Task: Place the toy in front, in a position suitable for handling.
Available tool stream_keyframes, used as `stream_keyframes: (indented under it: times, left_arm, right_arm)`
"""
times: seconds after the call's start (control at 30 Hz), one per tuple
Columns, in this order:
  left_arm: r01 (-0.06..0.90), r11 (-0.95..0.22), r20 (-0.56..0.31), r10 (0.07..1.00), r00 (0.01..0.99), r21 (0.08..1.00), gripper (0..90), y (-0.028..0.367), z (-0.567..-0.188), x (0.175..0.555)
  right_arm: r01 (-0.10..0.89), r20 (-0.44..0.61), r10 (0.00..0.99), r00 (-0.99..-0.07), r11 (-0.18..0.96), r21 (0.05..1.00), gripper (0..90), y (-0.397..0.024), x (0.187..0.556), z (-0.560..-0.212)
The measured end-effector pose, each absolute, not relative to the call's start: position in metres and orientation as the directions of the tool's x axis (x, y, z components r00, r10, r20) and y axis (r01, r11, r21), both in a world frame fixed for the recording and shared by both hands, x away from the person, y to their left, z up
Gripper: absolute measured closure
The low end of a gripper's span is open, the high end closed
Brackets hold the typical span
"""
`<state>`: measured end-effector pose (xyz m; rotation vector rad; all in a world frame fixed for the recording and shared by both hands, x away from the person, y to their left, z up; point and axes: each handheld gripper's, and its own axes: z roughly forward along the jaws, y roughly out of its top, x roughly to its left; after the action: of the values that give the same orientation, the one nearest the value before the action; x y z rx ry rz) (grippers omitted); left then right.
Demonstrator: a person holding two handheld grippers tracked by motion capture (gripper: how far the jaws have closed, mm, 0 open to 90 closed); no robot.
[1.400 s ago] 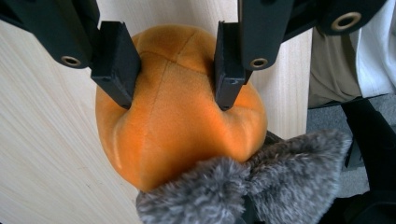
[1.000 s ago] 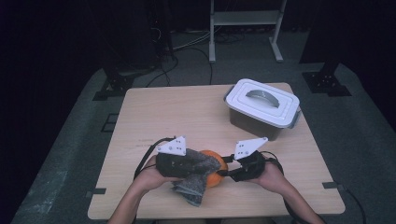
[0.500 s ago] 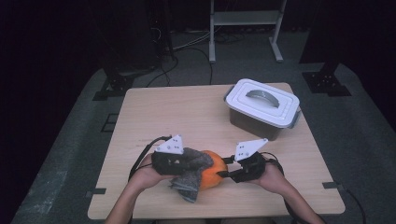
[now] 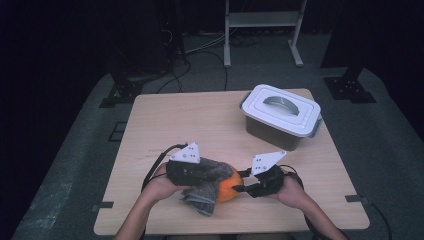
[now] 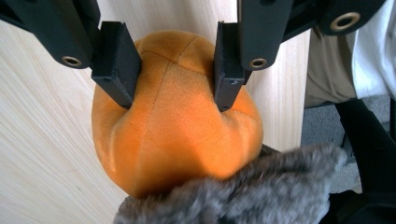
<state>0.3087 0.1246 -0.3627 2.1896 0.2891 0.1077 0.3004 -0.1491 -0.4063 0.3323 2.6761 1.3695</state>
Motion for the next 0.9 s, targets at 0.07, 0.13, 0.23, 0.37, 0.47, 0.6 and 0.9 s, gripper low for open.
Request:
stream_keyframes:
  times: [0.07,0.13,0.23,0.37,0.47,0.6,0.9]
  left_arm:
    - [0.19,-0.567,-0.034,0.274,0.961,0.801,75.4,0.131,-0.366,0.312]
    - [0.217,-0.56,-0.058,0.288,0.956,0.8,75.3,0.136,-0.372,0.314]
    - [0.247,-0.538,-0.099,0.288,0.952,0.806,75.4,0.139,-0.383,0.315]
    - [0.256,-0.529,-0.119,0.278,0.953,0.809,75.4,0.139,-0.388,0.313]
    - [0.251,-0.535,-0.122,0.264,0.957,0.807,75.4,0.136,-0.39,0.31]
    - [0.243,-0.539,-0.127,0.243,0.962,0.806,75.5,0.13,-0.392,0.306]
    - [0.219,-0.56,-0.119,0.21,0.97,0.799,75.5,0.117,-0.393,0.303]
  right_arm:
    - [0.141,-0.003,0.246,-0.969,0.569,0.81,54.9,-0.152,0.301,-0.408]
    - [0.157,0.008,0.255,-0.967,0.569,0.807,54.2,-0.156,0.303,-0.409]
    - [0.205,0.055,0.273,-0.96,0.557,0.805,46.2,-0.158,0.307,-0.412]
    - [0.232,0.087,0.276,-0.957,0.552,0.801,35.6,-0.157,0.308,-0.413]
    - [0.247,0.112,0.268,-0.957,0.55,0.798,30.3,-0.155,0.308,-0.415]
    - [0.27,0.147,0.258,-0.955,0.553,0.788,24.4,-0.153,0.308,-0.414]
    - [0.247,0.089,0.286,-0.954,0.583,0.774,36.1,-0.148,0.305,-0.424]
